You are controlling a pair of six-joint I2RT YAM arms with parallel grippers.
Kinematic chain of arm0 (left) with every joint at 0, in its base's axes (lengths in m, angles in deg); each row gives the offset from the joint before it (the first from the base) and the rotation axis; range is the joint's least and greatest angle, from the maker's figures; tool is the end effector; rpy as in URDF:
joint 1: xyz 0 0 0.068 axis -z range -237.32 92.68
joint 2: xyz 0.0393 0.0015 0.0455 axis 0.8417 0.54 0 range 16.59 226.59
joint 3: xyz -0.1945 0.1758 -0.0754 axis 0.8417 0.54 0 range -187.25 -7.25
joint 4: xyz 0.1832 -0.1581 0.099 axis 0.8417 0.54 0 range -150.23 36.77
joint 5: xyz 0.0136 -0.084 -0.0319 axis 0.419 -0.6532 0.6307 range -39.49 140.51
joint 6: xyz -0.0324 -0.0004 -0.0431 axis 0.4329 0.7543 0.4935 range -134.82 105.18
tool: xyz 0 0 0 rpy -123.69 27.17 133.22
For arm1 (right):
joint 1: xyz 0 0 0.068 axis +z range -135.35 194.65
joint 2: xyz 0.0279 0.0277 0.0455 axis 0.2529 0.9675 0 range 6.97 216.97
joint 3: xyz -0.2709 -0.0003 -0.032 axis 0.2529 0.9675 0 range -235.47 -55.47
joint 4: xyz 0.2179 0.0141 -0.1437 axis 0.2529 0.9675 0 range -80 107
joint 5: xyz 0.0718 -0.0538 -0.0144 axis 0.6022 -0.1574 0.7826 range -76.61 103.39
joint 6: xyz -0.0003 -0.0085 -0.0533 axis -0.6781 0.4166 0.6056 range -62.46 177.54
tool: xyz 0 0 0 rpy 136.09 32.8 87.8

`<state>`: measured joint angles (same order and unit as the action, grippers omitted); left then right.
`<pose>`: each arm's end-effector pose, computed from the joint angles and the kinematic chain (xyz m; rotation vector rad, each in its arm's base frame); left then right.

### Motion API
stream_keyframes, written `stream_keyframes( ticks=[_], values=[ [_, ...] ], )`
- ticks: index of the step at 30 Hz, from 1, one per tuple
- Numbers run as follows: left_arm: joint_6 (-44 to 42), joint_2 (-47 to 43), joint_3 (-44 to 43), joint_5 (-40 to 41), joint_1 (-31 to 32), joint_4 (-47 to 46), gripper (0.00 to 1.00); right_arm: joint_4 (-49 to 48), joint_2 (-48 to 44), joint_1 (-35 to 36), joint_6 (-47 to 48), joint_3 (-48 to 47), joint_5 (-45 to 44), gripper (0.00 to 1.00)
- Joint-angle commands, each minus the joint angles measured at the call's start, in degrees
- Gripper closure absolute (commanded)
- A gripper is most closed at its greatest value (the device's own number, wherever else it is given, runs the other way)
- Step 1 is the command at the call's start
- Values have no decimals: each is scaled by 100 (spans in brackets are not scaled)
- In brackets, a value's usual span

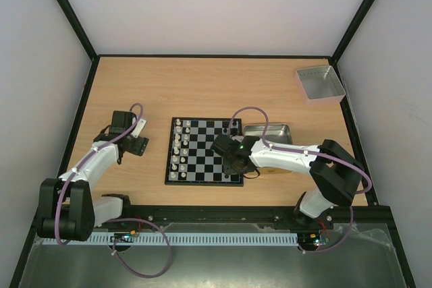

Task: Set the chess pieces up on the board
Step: Place the chess piece on the chessboard.

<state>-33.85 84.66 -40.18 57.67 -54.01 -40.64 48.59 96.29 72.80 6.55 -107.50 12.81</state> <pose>0.2192 -0.0082 0.1772 0.4418 2.4974 0.2675 0.1454 0.2331 0.1705 -0.1841 2.9708 0.2917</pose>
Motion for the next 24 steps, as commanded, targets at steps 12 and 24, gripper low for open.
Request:
stream_keyframes(
  ticks=[12,24],
  values=[
    [13,-11,72,14,18,-35,16,266,-37,38,22,-303,-185,81],
    [11,-18,69,5,20,-30,16,389,-47,39,31,-340,-236,79]
  ],
)
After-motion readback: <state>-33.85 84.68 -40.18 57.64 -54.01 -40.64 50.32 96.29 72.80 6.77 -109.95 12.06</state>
